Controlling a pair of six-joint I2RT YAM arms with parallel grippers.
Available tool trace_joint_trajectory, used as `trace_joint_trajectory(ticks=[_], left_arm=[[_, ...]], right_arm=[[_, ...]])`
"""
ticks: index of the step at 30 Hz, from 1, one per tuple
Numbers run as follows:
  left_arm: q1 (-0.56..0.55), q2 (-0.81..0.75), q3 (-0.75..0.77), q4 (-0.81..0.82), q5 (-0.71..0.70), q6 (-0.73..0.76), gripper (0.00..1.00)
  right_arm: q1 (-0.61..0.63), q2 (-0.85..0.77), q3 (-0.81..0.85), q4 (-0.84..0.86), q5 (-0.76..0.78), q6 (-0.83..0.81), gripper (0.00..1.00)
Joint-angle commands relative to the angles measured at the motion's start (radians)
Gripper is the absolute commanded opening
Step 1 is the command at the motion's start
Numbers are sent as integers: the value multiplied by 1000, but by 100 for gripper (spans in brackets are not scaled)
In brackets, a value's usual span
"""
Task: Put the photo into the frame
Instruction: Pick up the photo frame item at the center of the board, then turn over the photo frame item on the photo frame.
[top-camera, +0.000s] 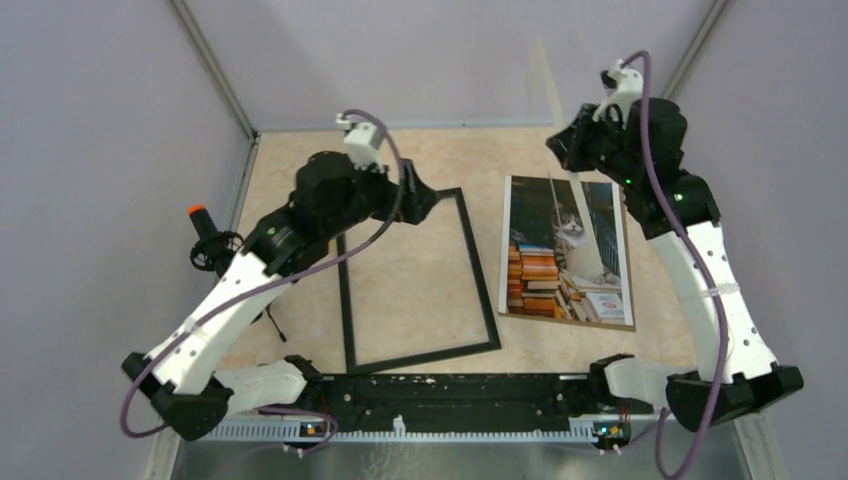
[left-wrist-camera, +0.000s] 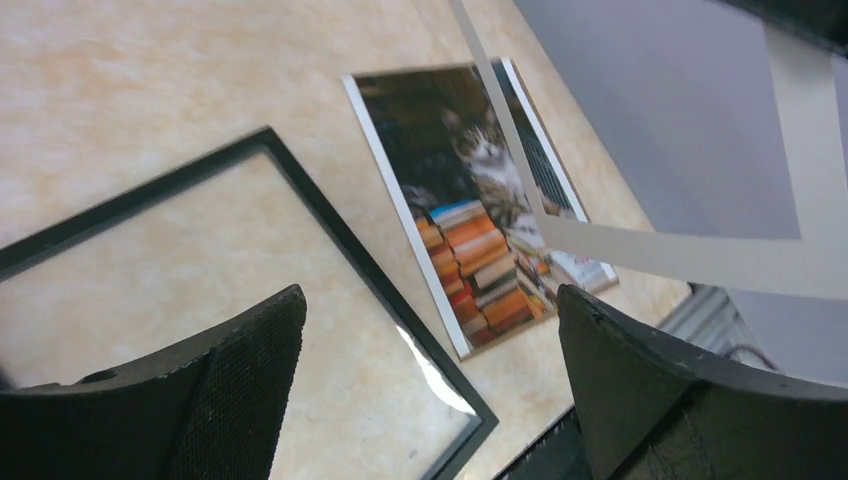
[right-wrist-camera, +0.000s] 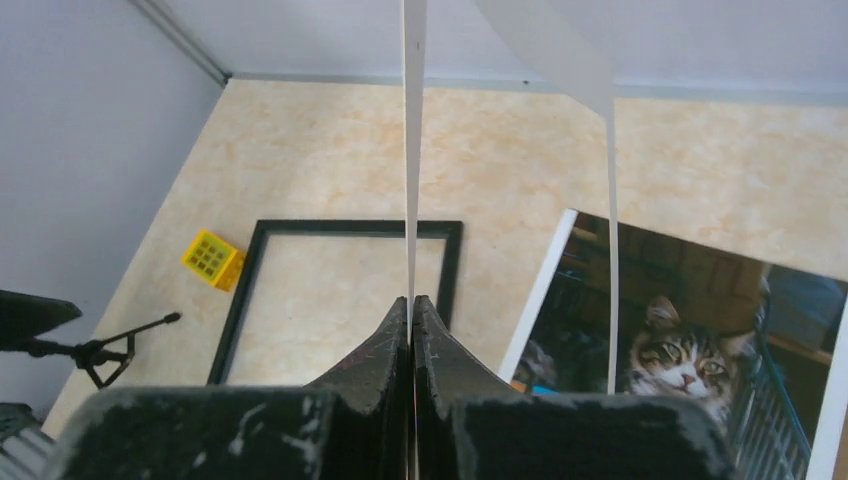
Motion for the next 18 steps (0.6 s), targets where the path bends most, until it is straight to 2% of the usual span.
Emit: trace_joint_trajectory(ticks=[1, 4, 6, 9, 13, 17, 18], left_arm=[[-5, -205, -96, -1, -327, -86, 98], [-5, -343, -126, -11, -430, -108, 98], [-4, -411, -129, -19, -484, -107, 98], [-4, -464, -95, -49, -534, -104, 98], [-5, -502, -50, -66, -559, -87, 98], [-4, -525, -20, -101, -606, -67, 98], [-4, -530, -17, -105, -614, -63, 98]], right_arm=[[313, 94, 181, -238, 498, -53, 0], [562, 235, 275, -376, 824, -5, 0], [712, 341, 331, -447, 974, 60, 0], [856, 543, 449, -563, 1132, 173, 0], [977, 791, 633, -645, 1152, 253, 2], [998, 911, 687, -559, 995, 227, 18], [998, 918, 680, -517, 952, 219, 24]])
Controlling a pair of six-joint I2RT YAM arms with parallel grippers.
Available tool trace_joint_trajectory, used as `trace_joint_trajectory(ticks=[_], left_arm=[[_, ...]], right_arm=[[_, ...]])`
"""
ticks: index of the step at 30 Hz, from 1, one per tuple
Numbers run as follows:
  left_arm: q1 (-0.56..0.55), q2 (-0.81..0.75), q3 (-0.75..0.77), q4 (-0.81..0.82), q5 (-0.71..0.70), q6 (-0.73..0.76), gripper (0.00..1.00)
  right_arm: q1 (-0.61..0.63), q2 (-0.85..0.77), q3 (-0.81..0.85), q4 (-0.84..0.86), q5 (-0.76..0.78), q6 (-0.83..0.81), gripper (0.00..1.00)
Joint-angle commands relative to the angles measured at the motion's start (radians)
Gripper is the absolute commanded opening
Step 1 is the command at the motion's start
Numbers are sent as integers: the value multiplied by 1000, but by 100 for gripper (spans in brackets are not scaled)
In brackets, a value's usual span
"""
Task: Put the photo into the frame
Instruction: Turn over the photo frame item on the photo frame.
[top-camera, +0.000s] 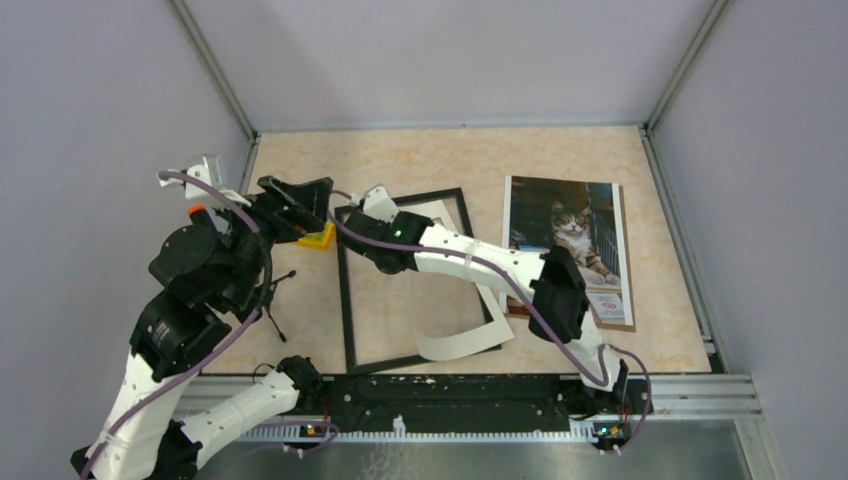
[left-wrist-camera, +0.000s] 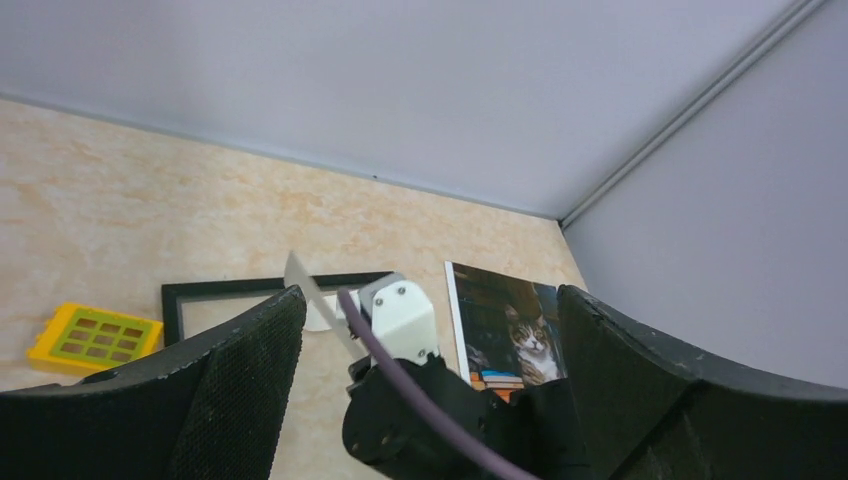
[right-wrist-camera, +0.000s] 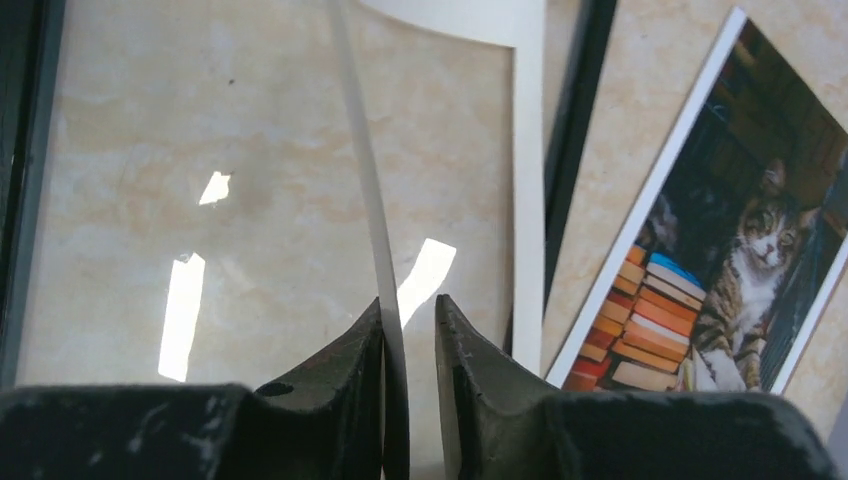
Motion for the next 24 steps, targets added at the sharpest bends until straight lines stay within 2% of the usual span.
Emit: trace_joint_trajectory(ticks=[1, 5, 7, 10, 13, 15, 18, 20, 24], left_arm=[[-3, -17, 39, -34, -75, 24, 98], [-2, -24, 37, -34, -94, 36, 98], [-2, -19, 42, -31, -90, 41, 98], [-2, -7, 48, -31, -84, 46, 98], [-3, 2, 46, -32, -80, 45, 98], [-2, 7, 40, -28, -76, 41, 98], [-2, 15, 27, -5, -63, 40, 98], [-3, 24, 22, 1, -52, 41, 98], [-2, 63, 0, 7, 0, 49, 98]], right_arm=[[-4, 3, 63, 66, -106, 2, 33], [-9, -17, 23, 222, -337, -41, 74], [-26, -28, 21, 266, -520, -48, 86], [-51, -102, -33, 332, -717, -40, 90], [-67, -241, -176, 436, -830, -33, 98], [-93, -311, -258, 498, -952, -17, 99], [-144, -421, -358, 536, -1000, 3, 99], [-219, -527, -526, 617, -1053, 23, 99], [-507, -717, -881, 721, -1236, 42, 93]])
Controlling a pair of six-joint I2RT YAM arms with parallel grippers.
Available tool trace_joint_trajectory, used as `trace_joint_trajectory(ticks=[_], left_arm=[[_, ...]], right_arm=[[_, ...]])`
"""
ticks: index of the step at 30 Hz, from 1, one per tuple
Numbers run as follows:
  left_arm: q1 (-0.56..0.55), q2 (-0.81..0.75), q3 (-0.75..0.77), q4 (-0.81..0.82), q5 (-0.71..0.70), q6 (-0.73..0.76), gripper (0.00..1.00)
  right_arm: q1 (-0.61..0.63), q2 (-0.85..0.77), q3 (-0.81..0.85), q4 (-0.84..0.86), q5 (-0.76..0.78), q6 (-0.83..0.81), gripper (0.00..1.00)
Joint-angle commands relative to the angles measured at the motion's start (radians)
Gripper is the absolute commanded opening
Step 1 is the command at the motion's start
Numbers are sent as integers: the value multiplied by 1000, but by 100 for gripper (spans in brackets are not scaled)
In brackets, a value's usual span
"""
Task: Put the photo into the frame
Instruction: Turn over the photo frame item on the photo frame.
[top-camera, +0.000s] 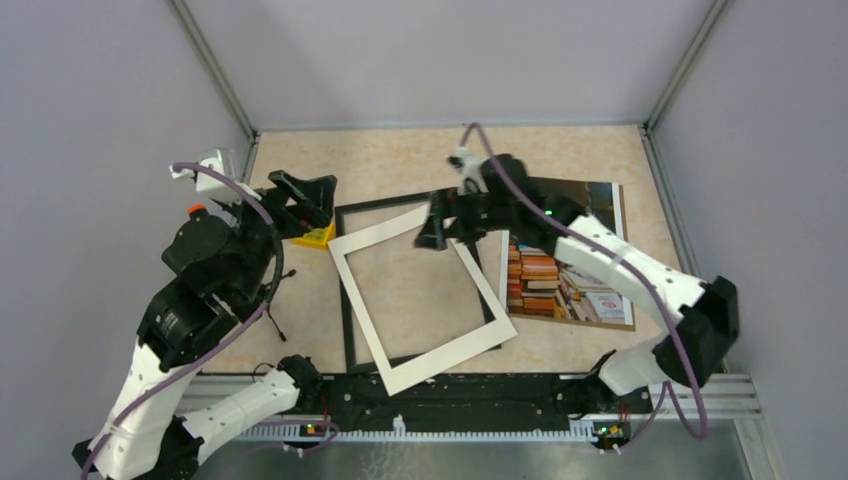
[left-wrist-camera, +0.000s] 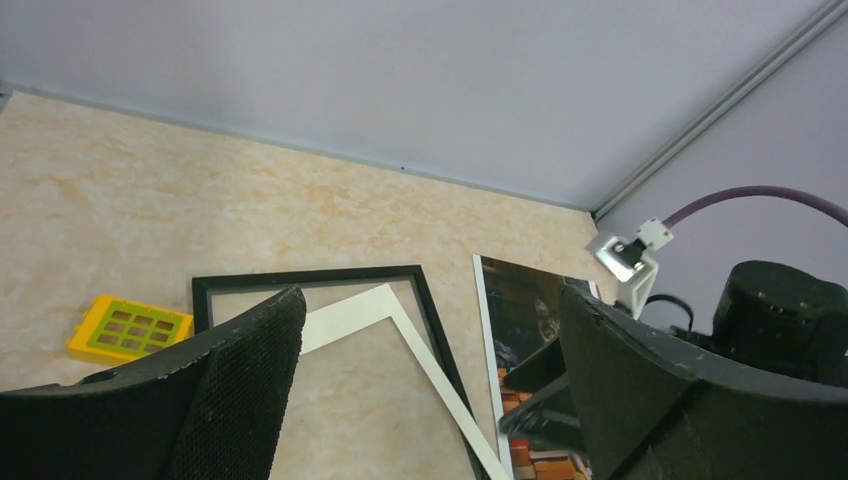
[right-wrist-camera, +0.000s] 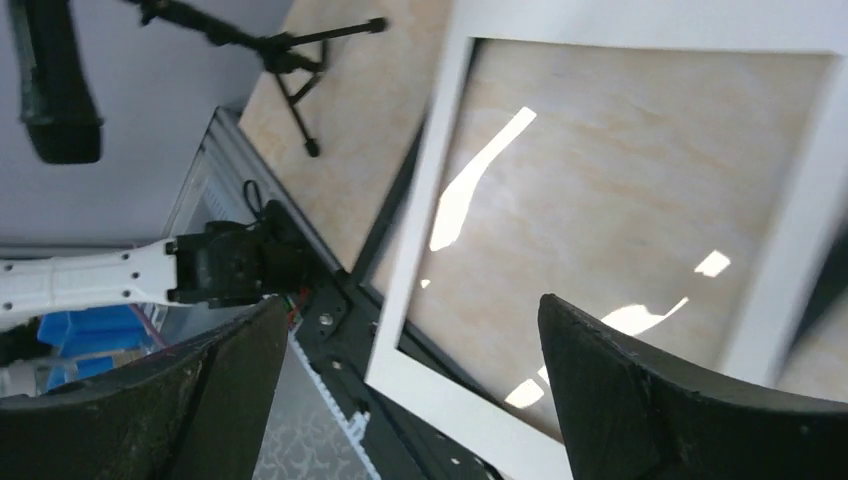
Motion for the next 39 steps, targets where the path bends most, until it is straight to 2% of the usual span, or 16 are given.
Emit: trace_joint_trajectory(ticks=[1, 6, 9, 13, 16, 18, 22, 27, 30, 33, 36, 39], left_arm=[[-3, 58, -24, 37, 72, 12, 98], [-3, 147, -101, 77, 195, -23, 98], [-2, 206, -142, 118, 269, -45, 99], [-3, 251, -171, 164, 342, -63, 98], [-2, 274, -180, 179, 371, -69, 98], [-2, 285, -187, 182, 380, -72, 99], [-2, 297, -197, 191, 392, -67, 98], [-2, 300, -206, 208, 396, -66, 98], [-3, 312, -202, 218, 406, -66, 98], [-2, 325, -199, 223, 426, -73, 98], [-2, 330, -210, 235, 441, -83, 98], [-2, 333, -213, 238, 446, -86, 98]], right_arm=[[-286, -154, -332, 145, -254, 18, 91], [-543, -186, -633, 226, -465, -42, 69], [-596, -185, -744, 285, -490, -56, 66], [-621, -89, -838, 334, -484, -61, 67], [-621, -51, -872, 362, -402, -52, 64], [-621, -30, -888, 394, -404, -52, 63], [-621, 16, -933, 476, -500, -19, 47], [-621, -54, -999, 534, -560, 41, 41], [-621, -141, -1004, 499, -563, 58, 35], [-621, -213, -993, 441, -542, 56, 34], [-621, -205, -1005, 481, -592, 76, 23], [-621, -181, -1023, 589, -636, 99, 20]])
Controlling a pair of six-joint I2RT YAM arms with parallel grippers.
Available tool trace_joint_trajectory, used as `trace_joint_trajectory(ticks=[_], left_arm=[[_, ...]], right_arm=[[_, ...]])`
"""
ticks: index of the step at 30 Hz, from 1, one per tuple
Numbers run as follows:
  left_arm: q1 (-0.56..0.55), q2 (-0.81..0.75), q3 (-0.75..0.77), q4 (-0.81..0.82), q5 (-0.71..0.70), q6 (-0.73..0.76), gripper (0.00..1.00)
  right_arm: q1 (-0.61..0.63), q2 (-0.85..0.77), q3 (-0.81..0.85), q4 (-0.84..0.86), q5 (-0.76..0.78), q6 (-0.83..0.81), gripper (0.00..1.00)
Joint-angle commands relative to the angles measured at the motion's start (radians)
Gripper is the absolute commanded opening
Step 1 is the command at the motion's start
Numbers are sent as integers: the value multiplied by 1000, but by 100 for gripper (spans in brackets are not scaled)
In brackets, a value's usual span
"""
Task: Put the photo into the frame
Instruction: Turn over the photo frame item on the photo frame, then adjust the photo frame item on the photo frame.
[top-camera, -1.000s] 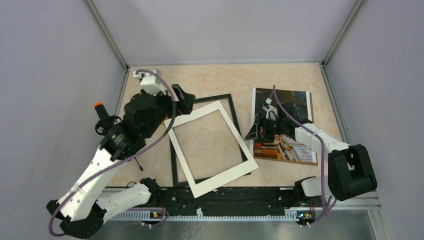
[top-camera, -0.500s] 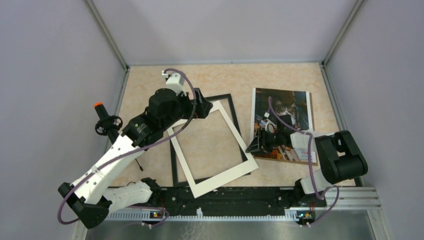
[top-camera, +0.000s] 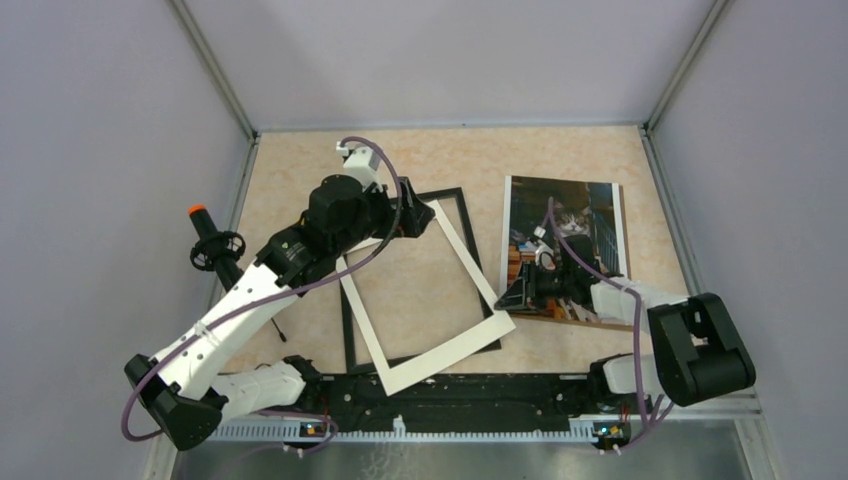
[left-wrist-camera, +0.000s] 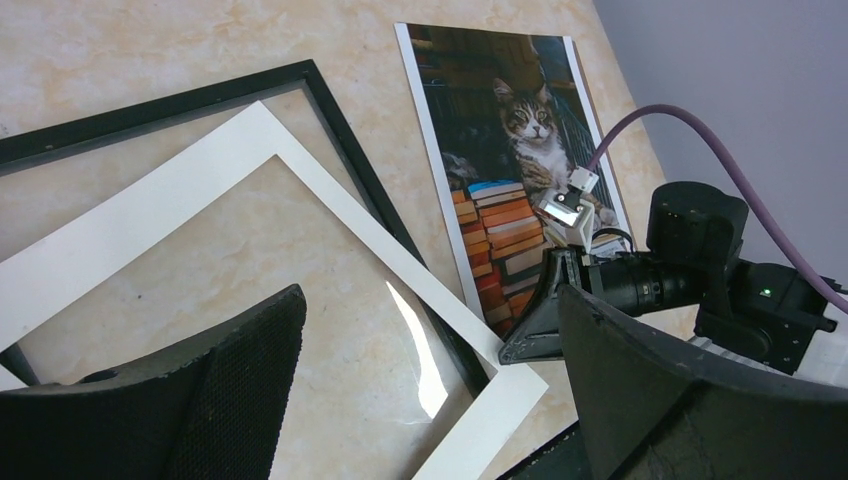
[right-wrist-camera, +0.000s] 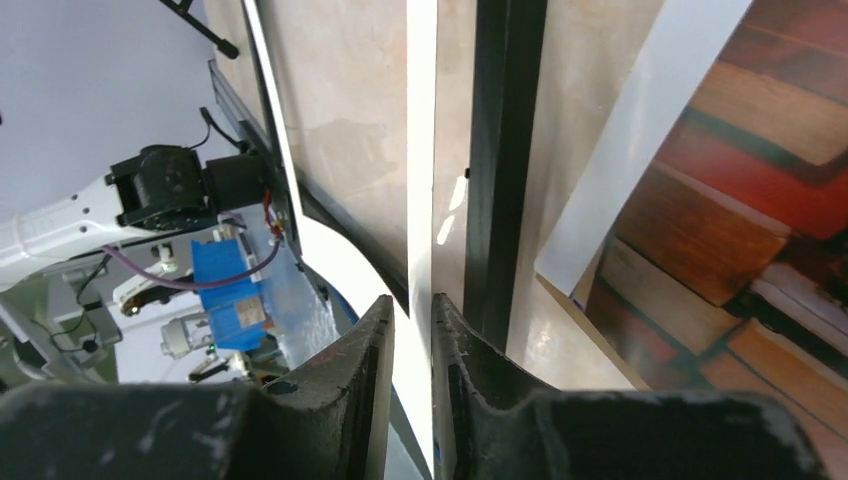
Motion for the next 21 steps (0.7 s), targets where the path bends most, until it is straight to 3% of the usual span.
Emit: trace_joint_trajectory(ticks=[1, 6, 9, 11, 13, 21], left_arm=[[-2, -3, -7, 63, 22, -13, 98], [-2, -4, -7, 63, 19, -10, 98], [-1, -3, -1, 57, 11, -1, 98], [-1, -7, 1, 56, 3, 6, 99], [-2, -7, 5, 55, -7, 10, 98], [-2, -13, 0, 62, -11, 15, 98]], right_arm=[[-5, 32, -19, 158, -79, 40, 21], [7, 142, -10, 302, -119, 65, 24], [14, 166, -16, 358, -116, 79, 14], [23, 180, -16, 378, -108, 87, 0], [37, 175, -16, 378, -75, 93, 0], [51, -206, -131, 254, 206, 171, 0]])
